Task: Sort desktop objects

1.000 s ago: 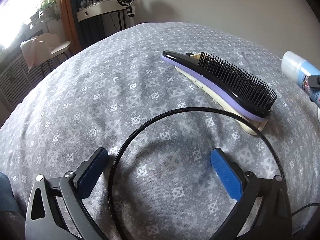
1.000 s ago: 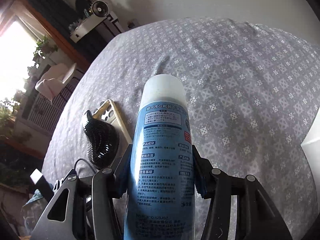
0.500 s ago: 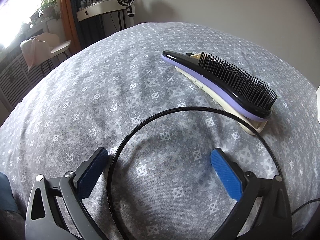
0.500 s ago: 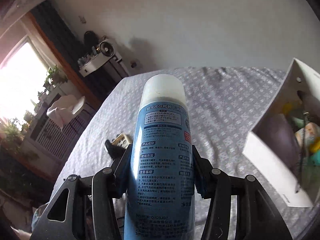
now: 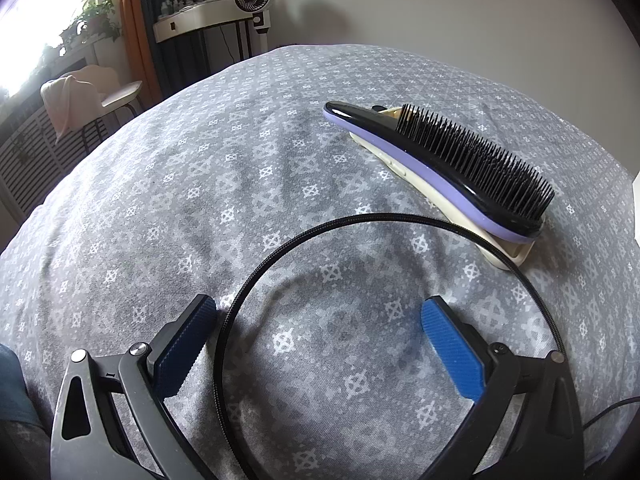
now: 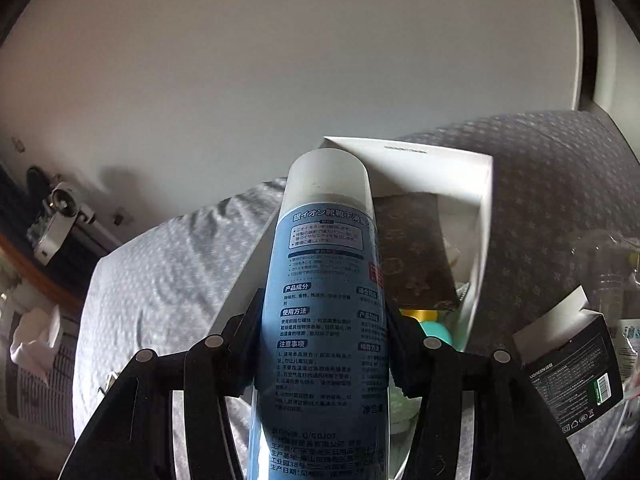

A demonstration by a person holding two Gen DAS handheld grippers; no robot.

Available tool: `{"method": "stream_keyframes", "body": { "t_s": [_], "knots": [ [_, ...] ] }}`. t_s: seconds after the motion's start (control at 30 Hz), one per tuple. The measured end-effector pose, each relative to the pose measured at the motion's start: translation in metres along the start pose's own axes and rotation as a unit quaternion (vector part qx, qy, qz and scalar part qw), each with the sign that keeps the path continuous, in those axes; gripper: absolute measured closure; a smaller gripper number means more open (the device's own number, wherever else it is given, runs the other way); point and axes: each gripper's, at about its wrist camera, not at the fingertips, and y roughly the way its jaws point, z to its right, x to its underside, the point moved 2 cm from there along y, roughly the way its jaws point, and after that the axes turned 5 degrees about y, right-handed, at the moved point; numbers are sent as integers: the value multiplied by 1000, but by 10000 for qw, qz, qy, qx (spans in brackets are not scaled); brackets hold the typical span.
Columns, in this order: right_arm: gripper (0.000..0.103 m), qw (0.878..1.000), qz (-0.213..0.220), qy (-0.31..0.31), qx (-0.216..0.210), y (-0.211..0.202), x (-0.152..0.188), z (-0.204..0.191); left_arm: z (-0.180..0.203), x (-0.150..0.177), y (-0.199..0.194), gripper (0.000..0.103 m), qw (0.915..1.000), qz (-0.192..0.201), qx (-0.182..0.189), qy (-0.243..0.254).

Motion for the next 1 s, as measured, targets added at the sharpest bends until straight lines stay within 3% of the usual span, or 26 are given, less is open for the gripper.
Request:
{"method": "stream_keyframes", "body": {
  "t_s": [0.1, 0.17, 0.23, 0.33, 0.43, 0.53, 0.6, 0.73, 0.87, 1.0],
  "knots": [
    [50, 9991, -142, 329, 209, 12, -1, 16, 0, 0, 0, 0, 10000, 0, -1, 0],
    [27, 9986, 65, 458, 263, 11, 0, 18, 0, 0, 0, 0, 10000, 0, -1, 0],
    [13, 9960, 607, 330, 561, -1, -2, 13, 0, 0, 0, 0, 10000, -1, -1, 0],
    [11, 9858, 1373, -105, 962, -26, -3, -5, 0, 0, 0, 0, 10000, -1, -2, 0],
    [8, 9809, 1799, -421, 606, -59, 6, -25, 0, 0, 0, 0, 10000, 0, -2, 0],
    [0, 9797, 1752, -976, -69, -80, 30, -57, 0, 0, 0, 0, 10000, -1, -2, -1],
    [0, 9763, 1647, -1365, -335, -84, 54, -79, 0, 0, 0, 0, 10000, -1, -3, -1],
    [0, 9760, 974, -1750, -852, -61, 109, -109, 0, 0, 0, 0, 10000, -1, -3, -2],
    [0, 9749, 535, -1943, -943, -33, 148, -119, 0, 0, 0, 0, 10000, 0, -3, -2],
    [0, 9731, 367, -2083, -916, -23, 163, -121, 0, 0, 0, 0, 10000, 0, -4, -2]
  ]
}}
